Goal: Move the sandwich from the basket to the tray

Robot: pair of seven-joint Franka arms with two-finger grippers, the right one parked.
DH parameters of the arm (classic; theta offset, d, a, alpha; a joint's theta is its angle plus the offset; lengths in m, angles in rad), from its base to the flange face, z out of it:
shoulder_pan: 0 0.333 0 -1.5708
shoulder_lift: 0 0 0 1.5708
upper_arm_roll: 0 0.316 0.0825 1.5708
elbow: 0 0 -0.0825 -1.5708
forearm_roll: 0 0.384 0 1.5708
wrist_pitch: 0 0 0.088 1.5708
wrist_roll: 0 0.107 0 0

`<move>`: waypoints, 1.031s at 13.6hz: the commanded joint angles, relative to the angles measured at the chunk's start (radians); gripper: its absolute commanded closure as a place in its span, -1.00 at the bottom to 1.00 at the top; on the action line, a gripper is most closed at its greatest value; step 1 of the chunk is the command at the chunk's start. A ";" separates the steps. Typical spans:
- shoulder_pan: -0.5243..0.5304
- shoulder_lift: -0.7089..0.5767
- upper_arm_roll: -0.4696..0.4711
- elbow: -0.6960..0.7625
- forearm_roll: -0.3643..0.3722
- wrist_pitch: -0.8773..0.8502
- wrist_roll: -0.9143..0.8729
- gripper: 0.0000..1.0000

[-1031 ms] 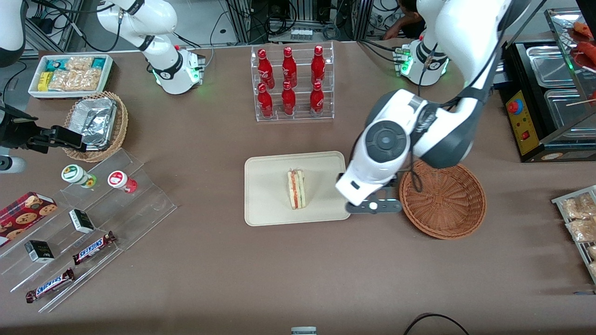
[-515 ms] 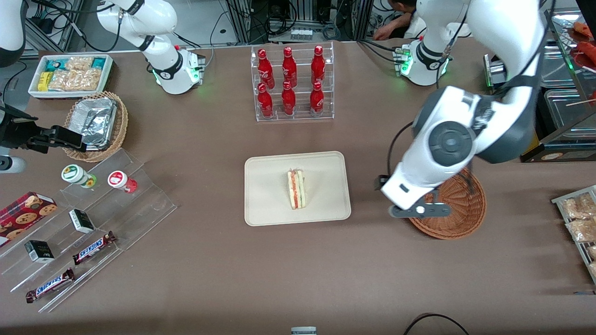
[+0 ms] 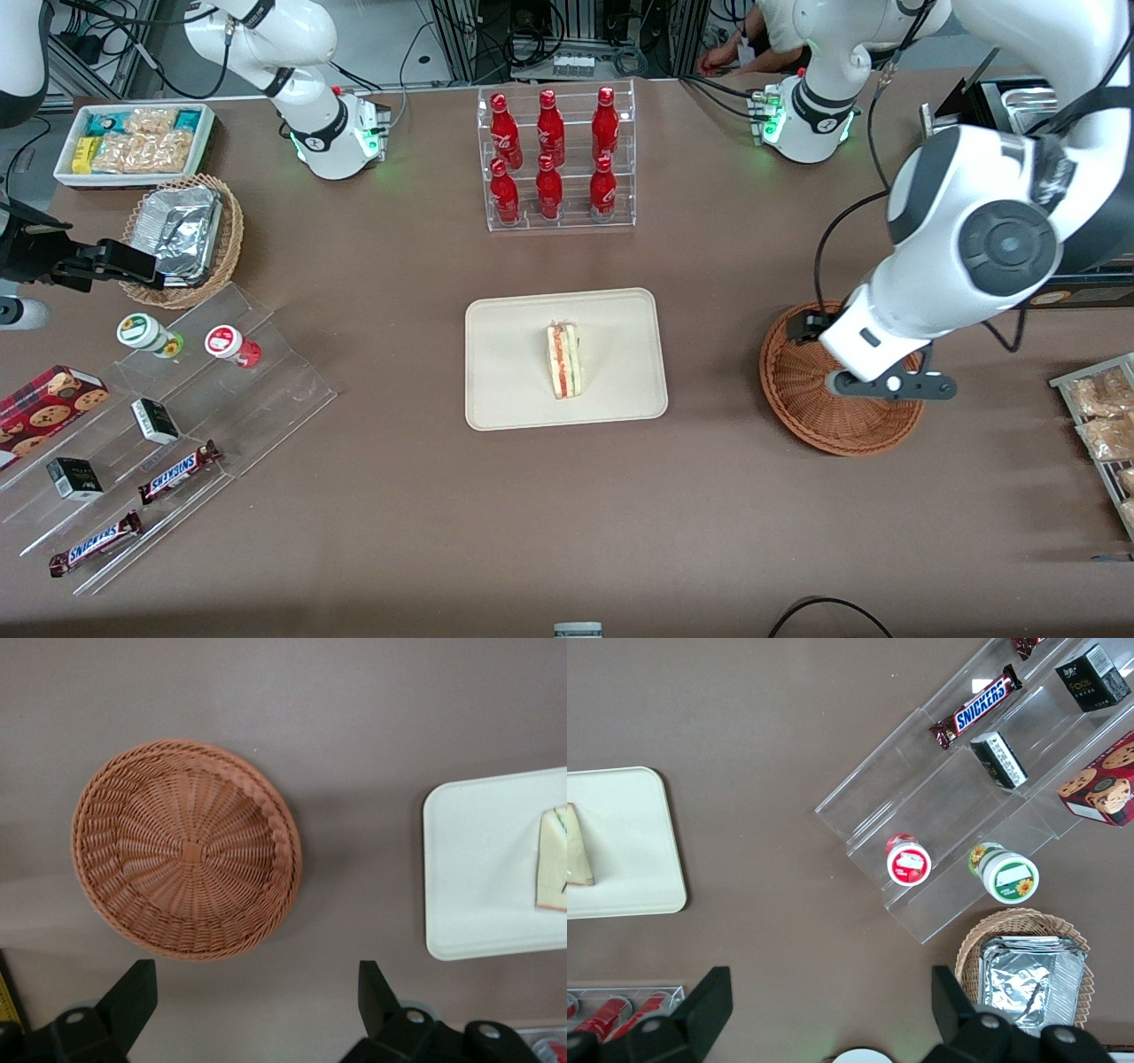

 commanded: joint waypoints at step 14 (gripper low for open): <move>-0.073 -0.264 0.348 -0.059 -0.119 -0.279 0.285 -1.00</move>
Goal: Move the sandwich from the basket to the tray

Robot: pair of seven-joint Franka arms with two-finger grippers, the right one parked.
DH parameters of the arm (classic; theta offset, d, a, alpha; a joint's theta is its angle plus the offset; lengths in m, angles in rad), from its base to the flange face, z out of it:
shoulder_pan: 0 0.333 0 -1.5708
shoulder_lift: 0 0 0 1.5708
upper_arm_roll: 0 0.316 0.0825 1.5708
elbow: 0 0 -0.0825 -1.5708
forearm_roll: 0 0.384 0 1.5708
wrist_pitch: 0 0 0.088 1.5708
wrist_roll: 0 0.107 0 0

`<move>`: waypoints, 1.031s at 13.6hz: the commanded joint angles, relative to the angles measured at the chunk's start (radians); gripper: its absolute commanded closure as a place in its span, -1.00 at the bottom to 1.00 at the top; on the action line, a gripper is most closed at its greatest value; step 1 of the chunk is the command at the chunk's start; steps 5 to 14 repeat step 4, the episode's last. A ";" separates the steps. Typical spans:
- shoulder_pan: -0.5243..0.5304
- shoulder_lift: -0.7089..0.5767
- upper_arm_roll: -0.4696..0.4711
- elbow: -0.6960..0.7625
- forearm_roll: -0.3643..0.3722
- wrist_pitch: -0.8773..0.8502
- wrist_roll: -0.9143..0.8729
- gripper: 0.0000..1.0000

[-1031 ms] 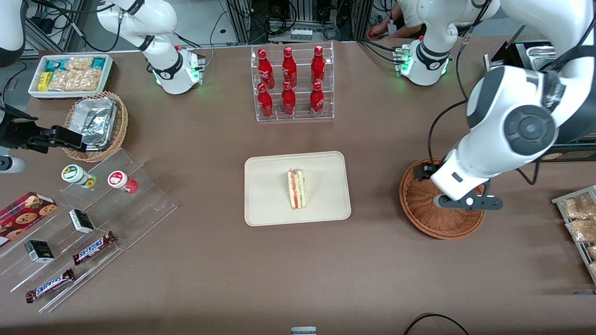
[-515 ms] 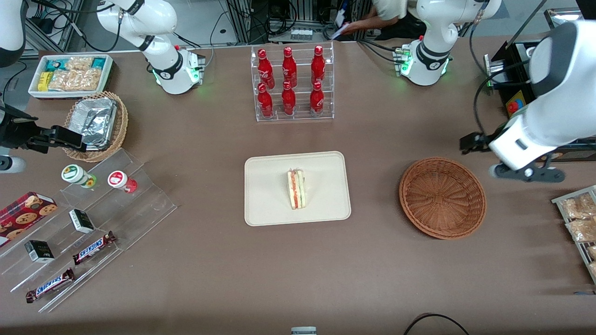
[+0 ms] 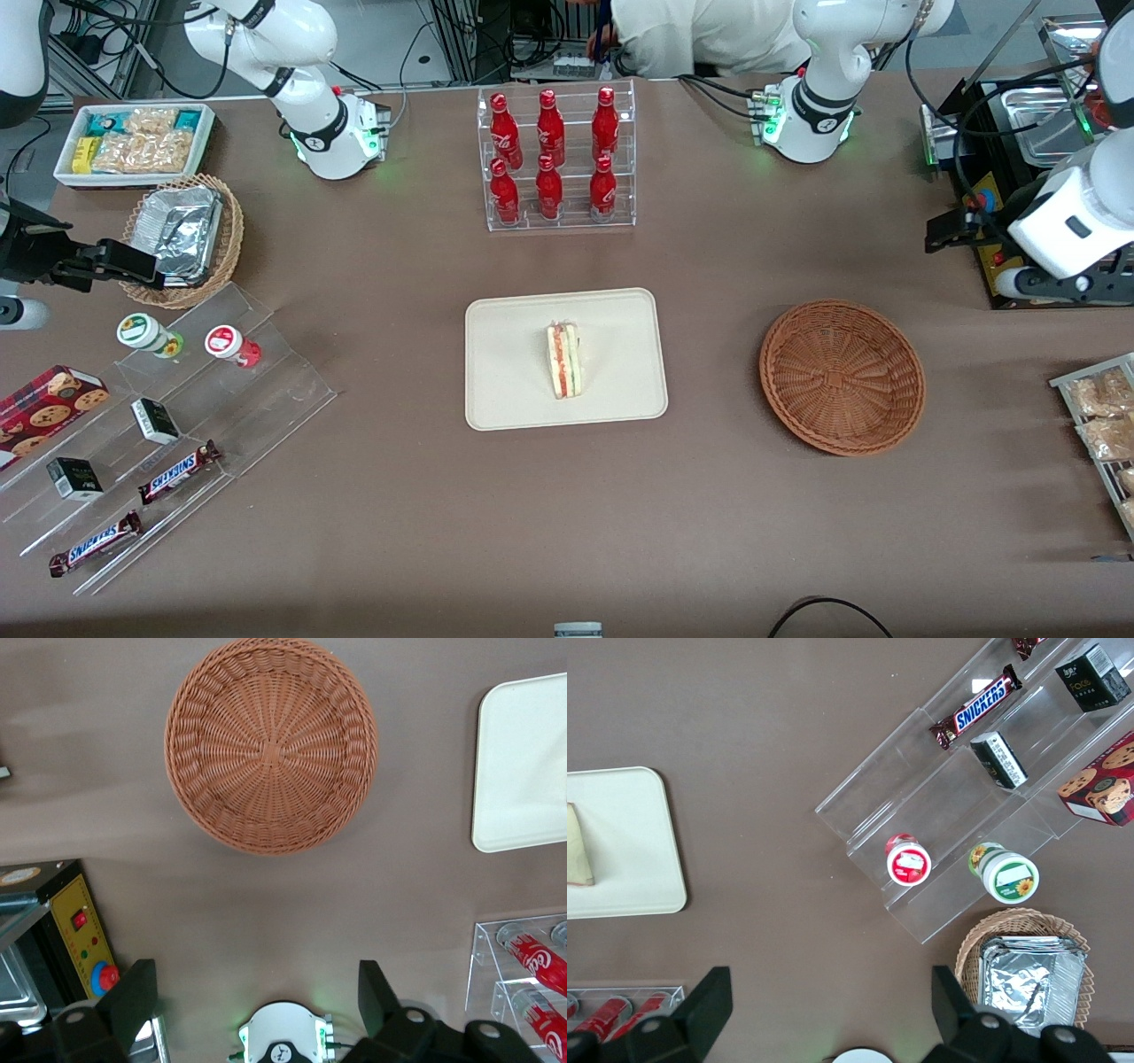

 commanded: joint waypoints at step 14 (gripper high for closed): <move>-0.058 -0.048 0.076 0.014 -0.021 -0.061 0.011 -1.00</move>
